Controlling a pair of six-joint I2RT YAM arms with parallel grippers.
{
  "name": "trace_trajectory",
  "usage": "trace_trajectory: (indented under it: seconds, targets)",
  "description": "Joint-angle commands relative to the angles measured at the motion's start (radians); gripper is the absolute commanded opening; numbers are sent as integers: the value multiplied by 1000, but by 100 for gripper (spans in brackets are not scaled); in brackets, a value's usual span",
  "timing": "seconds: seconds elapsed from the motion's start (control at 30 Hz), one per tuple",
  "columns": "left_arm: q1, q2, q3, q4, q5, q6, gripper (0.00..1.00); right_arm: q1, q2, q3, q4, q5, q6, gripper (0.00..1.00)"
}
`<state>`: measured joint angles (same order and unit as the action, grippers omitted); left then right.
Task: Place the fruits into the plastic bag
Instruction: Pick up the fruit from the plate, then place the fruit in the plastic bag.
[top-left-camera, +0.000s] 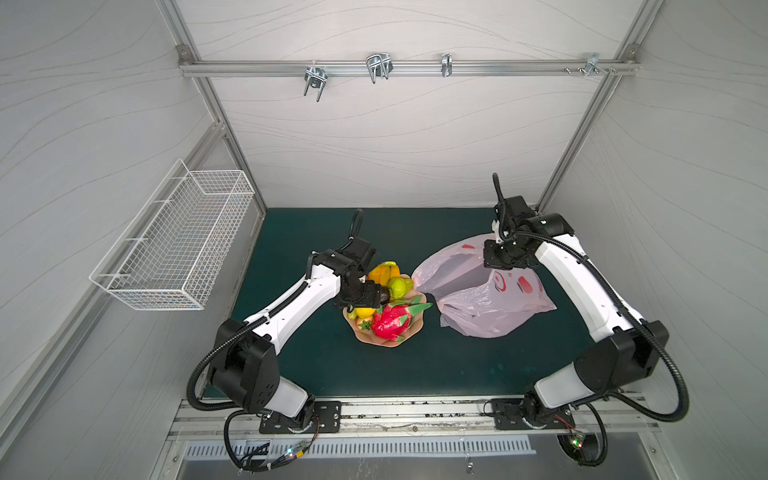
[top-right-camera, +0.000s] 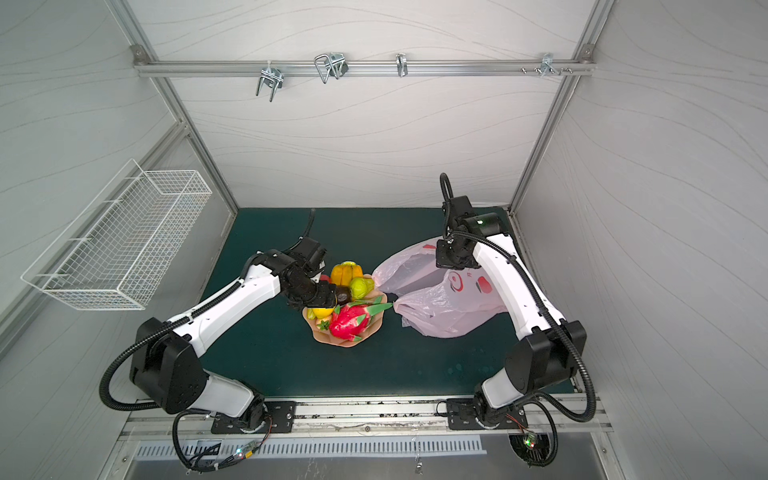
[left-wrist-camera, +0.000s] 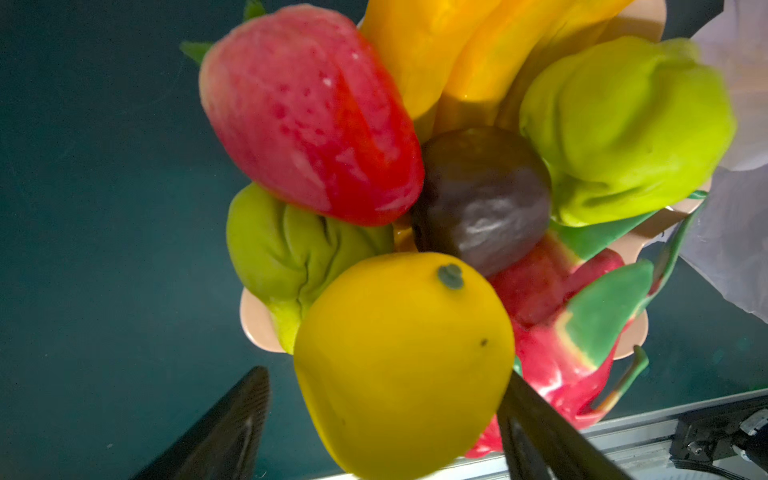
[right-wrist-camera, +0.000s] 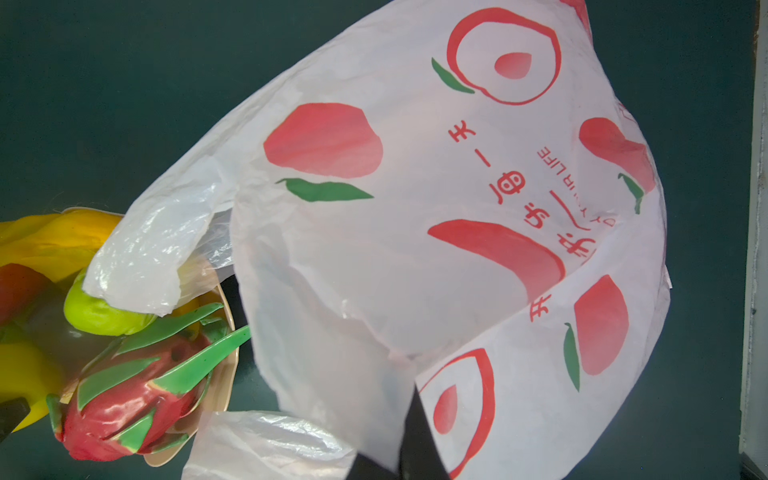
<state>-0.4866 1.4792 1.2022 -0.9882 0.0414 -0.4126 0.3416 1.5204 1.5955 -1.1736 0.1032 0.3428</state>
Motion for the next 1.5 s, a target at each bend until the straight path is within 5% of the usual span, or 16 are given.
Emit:
trace_trajectory:
  seconds: [0.0,0.67,0.97,1.13,1.47]
  targets:
    - [-4,19,42,15,-5,-12,85,-5,-31,-8,1,-10,-7,0]
    - [-9,-20,68,-7,23,14,51,-3,-41,-3,5,-21,-6,0]
    - [-10,-164,162,-67,67,-2,48,-4,-43,7,0,-20,-7,0]
    - [-11,-241,159,28,242,-81,48,-6,-43,9,0,-19,-8,0]
    - [-151,-159,125,286,345,-243,48,-4,-44,20,-8,-38,-7,0]
